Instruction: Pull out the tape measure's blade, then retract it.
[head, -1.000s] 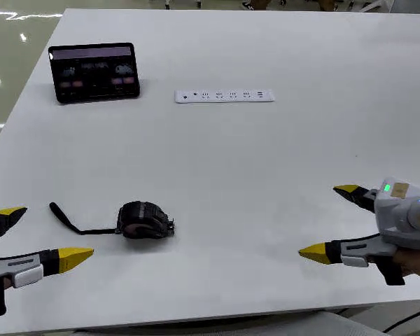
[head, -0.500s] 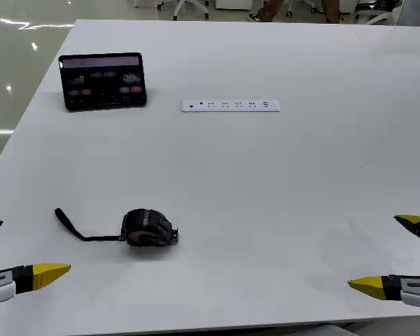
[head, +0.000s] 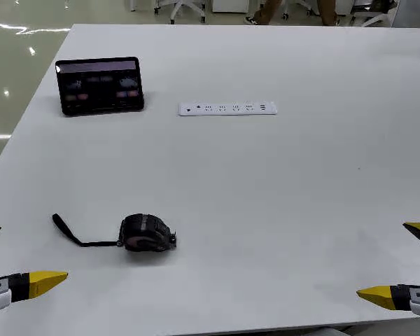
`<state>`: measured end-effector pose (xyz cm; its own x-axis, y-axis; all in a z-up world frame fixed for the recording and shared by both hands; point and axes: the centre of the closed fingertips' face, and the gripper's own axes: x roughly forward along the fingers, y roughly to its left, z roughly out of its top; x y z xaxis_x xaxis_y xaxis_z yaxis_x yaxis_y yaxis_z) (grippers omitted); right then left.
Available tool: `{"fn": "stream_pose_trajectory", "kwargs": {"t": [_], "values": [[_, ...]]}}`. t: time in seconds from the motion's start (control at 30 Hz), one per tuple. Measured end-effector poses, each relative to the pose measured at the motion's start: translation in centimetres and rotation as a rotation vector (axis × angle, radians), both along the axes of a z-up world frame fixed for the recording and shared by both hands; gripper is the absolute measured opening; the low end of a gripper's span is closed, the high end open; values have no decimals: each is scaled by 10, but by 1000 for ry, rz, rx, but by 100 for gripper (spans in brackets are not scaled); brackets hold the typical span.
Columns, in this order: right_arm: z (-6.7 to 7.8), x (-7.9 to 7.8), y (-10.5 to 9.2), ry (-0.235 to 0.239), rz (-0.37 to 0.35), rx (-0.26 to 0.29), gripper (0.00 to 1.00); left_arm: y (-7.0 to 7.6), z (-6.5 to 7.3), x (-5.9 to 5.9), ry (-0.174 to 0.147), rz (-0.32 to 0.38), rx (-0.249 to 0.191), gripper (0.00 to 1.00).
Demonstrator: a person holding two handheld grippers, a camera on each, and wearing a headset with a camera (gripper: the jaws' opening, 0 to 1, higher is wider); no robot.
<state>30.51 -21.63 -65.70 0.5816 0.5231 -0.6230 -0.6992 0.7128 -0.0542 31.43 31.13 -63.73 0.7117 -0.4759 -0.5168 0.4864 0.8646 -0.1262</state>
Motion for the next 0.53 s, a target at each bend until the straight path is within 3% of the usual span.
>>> {"fn": "stream_pose_trajectory", "kwargs": {"t": [0.53], "values": [[-2,1,4,6,17,0,100,0,0,-3,8,-1,-11,100]]}}
